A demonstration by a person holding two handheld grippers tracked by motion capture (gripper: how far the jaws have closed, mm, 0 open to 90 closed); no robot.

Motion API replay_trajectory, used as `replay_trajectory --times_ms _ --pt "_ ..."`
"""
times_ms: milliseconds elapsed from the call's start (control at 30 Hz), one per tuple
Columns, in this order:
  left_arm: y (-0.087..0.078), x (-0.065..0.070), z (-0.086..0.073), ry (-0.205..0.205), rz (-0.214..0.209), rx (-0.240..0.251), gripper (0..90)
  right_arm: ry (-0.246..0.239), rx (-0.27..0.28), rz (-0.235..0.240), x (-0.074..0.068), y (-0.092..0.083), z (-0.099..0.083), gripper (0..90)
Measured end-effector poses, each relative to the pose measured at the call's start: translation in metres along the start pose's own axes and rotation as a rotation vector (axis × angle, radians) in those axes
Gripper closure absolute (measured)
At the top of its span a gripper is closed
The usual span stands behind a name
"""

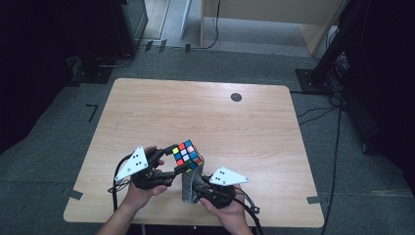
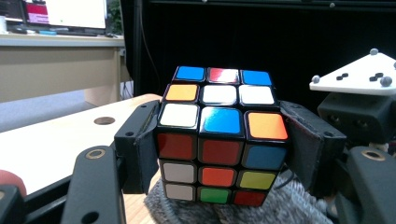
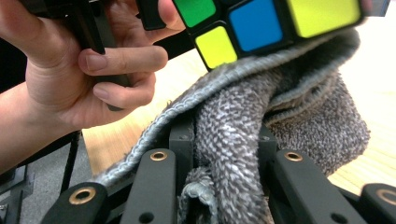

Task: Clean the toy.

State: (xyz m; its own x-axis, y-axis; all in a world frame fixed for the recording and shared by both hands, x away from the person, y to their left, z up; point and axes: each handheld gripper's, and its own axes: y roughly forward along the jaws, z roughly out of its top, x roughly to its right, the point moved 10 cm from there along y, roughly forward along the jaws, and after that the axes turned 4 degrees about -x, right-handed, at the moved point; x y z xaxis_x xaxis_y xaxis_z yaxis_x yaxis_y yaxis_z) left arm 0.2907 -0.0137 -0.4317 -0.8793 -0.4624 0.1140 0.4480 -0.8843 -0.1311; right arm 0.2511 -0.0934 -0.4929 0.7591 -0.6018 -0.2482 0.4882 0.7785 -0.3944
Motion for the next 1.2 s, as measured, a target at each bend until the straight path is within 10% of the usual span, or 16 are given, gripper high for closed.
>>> replay_trajectory --times_ms 200,500,733,1200 --pt "0.001 -0.001 -0.001 -0.014 0.004 0.004 34.5 0.088 0.106 -0.083 0.029 -0.023 0.015 71.1" --pt "0.002 0.000 -0.001 -0.012 0.013 0.005 34.4 -0.009 0.001 -0.031 -0.004 0.005 -0.003 70.4" --pt "0.002 -0.002 -0.001 -0.020 0.014 0.003 34.4 0.102 0.117 -0.122 0.031 -0.024 0.016 71.1" --pt "0.002 -0.006 -0.001 -0.057 0.045 0.020 34.4 -0.013 -0.032 0.073 -0.018 0.010 -0.006 70.8"
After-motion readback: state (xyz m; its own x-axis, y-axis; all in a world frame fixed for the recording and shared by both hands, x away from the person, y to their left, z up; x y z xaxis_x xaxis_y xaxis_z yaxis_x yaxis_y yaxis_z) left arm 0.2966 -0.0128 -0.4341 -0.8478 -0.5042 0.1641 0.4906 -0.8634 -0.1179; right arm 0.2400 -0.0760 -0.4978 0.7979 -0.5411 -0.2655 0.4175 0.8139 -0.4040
